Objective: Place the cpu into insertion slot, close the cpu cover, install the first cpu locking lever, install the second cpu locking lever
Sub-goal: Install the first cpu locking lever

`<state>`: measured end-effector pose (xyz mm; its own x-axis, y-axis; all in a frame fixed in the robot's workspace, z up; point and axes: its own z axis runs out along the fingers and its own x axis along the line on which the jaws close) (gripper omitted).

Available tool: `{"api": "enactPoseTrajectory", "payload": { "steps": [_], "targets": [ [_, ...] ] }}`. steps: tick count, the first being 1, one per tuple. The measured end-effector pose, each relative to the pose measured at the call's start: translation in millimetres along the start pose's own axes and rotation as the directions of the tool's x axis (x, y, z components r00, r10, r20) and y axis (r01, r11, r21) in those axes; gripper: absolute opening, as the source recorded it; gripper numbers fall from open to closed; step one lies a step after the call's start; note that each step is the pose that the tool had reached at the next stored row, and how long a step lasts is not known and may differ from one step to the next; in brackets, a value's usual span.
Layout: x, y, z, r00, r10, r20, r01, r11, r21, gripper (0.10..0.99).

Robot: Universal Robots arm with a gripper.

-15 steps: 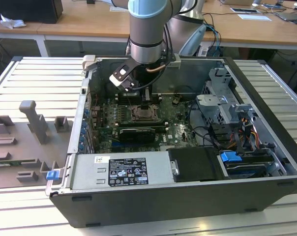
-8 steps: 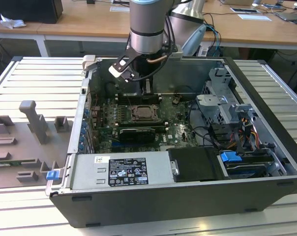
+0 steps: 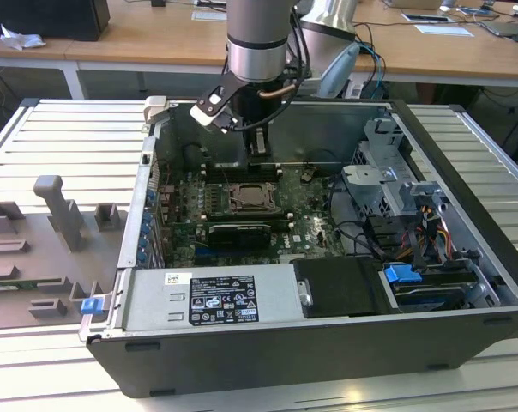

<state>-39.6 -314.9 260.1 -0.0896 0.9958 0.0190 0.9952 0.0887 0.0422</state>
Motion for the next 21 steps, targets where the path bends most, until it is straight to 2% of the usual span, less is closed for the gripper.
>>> {"api": "enactPoseTrajectory", "payload": {
  "steps": [3, 7, 11, 12, 14, 15, 17, 19, 21],
  "targets": [
    [0.0, 0.0, 0.1, 0.9964, -0.085, -0.0032, 0.085, 0.9964, 0.002, 0.106],
    [0.0, 0.0, 0.2, 0.9893, -0.146, -0.0058, 0.146, 0.9893, 0.002, 0.106],
    [0.0, 0.0, 0.2, 0.9837, -0.180, -0.0074, 0.180, 0.9837, 0.003, 0.106],
    [0.0, 0.0, 0.2, 0.9790, -0.204, -0.0085, 0.204, 0.9790, 0.003, 0.106],
    [0.0, 0.0, 0.2, 0.9732, -0.230, -0.0096, 0.230, 0.9732, 0.003, 0.106],
    [0.0, 0.0, 0.2, 0.9677, -0.252, -0.0107, 0.252, 0.9677, 0.003, 0.106],
    [0.0, 0.0, 0.2, 0.9628, -0.270, -0.0116, 0.270, 0.9628, 0.004, 0.106],
    [0.0, 0.0, 0.2, 0.9528, -0.303, -0.0131, 0.303, 0.9529, 0.004, 0.106],
    [0.0, 0.0, 0.2, 0.9463, -0.323, -0.0141, 0.323, 0.9464, 0.004, 0.106]
  ]
}}
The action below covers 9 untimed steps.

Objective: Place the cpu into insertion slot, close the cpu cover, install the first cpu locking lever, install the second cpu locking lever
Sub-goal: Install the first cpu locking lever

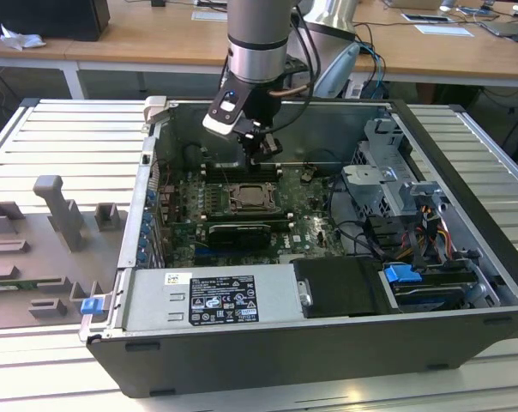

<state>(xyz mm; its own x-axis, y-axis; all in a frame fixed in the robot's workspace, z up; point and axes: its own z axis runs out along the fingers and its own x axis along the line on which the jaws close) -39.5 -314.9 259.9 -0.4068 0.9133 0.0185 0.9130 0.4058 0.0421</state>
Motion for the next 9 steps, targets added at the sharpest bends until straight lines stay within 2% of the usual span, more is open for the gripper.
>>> {"api": "enactPoseTrajectory", "payload": {
  "steps": [4, 7, 9],
  "targets": [
    [0.0, 0.0, 0.0, 0.9985, -0.054, -0.0023, 0.054, 0.9985, 0.001, 0.106],
    [0.0, 0.0, 0.1, 0.9874, -0.158, -0.0069, 0.158, 0.9874, 0.002, 0.106],
    [0.0, 0.0, 0.2, 0.9796, -0.201, -0.0089, 0.201, 0.9797, 0.003, 0.106]
  ]
}}
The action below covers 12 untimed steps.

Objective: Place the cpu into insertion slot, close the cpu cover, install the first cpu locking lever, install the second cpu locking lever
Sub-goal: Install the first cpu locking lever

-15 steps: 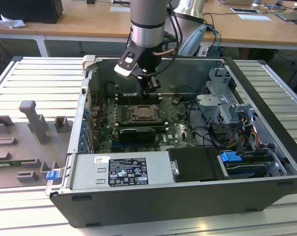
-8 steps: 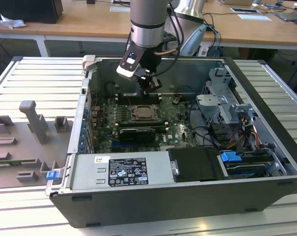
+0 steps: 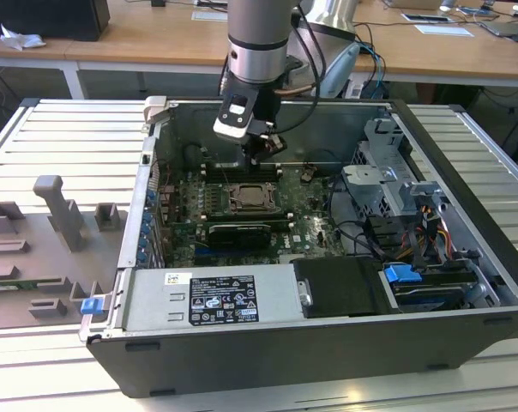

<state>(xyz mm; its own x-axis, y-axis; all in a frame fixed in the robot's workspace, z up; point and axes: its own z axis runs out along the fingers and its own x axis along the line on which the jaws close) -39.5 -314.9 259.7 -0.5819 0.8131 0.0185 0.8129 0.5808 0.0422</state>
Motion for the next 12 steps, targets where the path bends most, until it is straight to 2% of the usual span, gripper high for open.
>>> {"api": "enactPoseTrajectory", "payload": {
  "steps": [2, 4, 8, 10, 12],
  "targets": [
    [0.0, 0.0, 0.1, 0.9976, -0.069, -0.0029, 0.069, 0.9976, 0.001, 0.106],
    [0.0, 0.0, 0.2, 0.9899, -0.142, -0.0061, 0.142, 0.9899, 0.002, 0.106],
    [0.0, 0.0, 0.2, 0.9765, -0.215, -0.0095, 0.216, 0.9765, 0.003, 0.106],
    [0.0, 0.0, 0.1, 0.9564, -0.292, -0.0131, 0.292, 0.9565, 0.004, 0.106],
    [0.0, 0.0, 0.1, 0.9433, -0.332, -0.0150, 0.332, 0.9434, 0.004, 0.106]
  ]
}}
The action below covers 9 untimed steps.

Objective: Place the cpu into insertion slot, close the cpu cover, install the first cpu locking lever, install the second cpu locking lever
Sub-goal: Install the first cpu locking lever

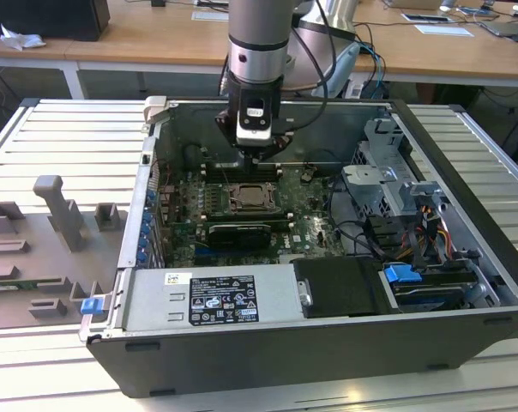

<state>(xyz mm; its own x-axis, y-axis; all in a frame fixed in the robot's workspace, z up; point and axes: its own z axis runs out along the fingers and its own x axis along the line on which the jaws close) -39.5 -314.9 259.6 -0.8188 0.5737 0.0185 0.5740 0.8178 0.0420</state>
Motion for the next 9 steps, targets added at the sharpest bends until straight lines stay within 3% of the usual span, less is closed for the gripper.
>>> {"api": "enactPoseTrajectory", "payload": {
  "steps": [5, 7, 9],
  "targets": [
    [0.0, 0.0, 0.0, 0.9937, -0.112, -0.0048, 0.112, 0.9937, 0.002, 0.106],
    [0.0, 0.0, 0.1, 0.9886, -0.151, -0.0066, 0.151, 0.9886, 0.002, 0.106],
    [0.0, 0.0, 0.1, 0.9780, -0.209, -0.0091, 0.209, 0.9780, 0.003, 0.106]
  ]
}}
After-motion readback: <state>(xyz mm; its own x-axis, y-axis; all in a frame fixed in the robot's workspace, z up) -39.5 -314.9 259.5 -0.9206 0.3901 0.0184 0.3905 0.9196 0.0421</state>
